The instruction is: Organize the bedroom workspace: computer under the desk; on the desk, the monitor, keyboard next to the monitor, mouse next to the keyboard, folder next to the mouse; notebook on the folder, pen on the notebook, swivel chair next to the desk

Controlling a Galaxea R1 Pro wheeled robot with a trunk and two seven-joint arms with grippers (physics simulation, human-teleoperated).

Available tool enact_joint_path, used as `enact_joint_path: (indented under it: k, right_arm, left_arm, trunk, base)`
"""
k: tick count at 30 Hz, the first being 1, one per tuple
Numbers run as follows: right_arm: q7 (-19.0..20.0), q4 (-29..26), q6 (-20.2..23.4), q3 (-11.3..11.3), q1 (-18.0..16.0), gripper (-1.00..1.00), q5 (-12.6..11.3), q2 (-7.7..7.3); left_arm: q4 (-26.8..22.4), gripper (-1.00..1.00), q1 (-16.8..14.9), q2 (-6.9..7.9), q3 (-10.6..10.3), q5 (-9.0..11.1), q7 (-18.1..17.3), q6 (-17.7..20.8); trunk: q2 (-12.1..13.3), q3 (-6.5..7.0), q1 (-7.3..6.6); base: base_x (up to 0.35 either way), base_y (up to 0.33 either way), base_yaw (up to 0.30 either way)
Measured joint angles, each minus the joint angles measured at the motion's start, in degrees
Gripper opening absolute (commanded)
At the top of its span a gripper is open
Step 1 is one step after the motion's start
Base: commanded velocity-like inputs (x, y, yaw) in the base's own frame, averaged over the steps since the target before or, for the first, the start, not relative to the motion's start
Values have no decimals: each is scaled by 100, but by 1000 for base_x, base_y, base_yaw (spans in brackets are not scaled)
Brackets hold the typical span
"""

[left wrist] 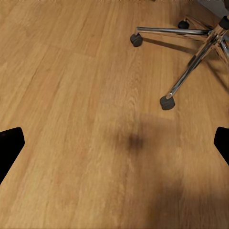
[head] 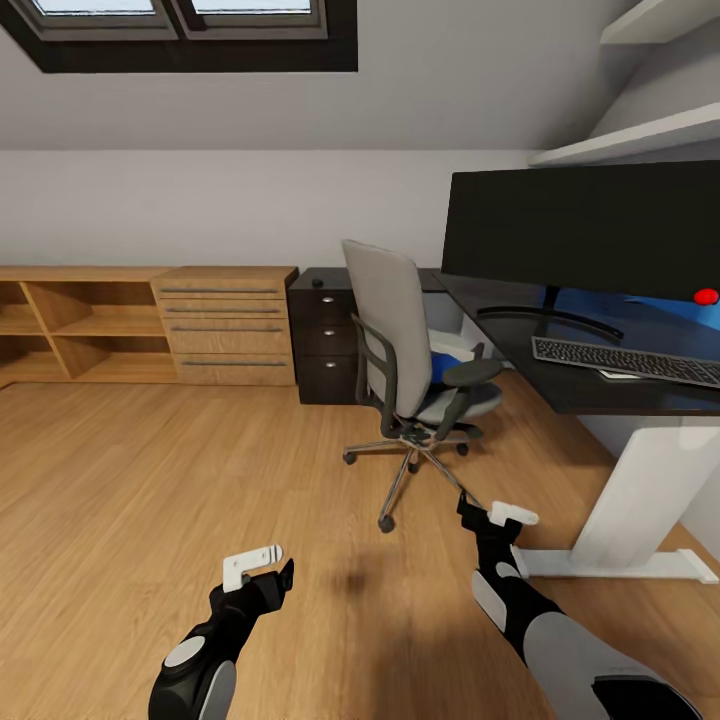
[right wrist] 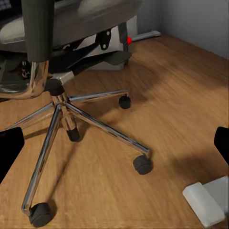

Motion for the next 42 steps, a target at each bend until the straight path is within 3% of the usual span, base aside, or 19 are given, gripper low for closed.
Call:
enact_joint_path:
  k: [5, 9, 16, 31, 42]
  right_arm:
    - [-11, -50, 1250, -21, -601, 100, -40, -234]
    - [-18, -54, 1698, -47, -928, 100, -192, -299]
    - [-15, 28, 1793, -33, -1007, 100, -463, -291]
    - [1, 55, 1757, -55, -1013, 100, -551, -295]
    - [-8, 64, 1380, -56, -1008, 100, -581, -279]
  left_arm:
    - [-2, 100, 0, 3, -10, 0, -9, -6]
    - [-3, 100, 0, 2, -15, 0, -11, -9]
    - [2, 100, 0, 3, -10, 0, -11, -5]
    - [33, 100, 0, 46, 0, -9, 7, 46]
    - [40, 100, 0, 47, 1, -9, 7, 50]
  trunk:
    - [0, 1, 0]
    - [0, 0, -1]
    - [0, 0, -2]
    - [0, 0, 0]
    - [0, 0, -1]
  base:
    - [0, 0, 0]
    - [31, 0, 0]
    - [202, -35, 0]
    - [106, -25, 0]
    - [133, -1, 0]
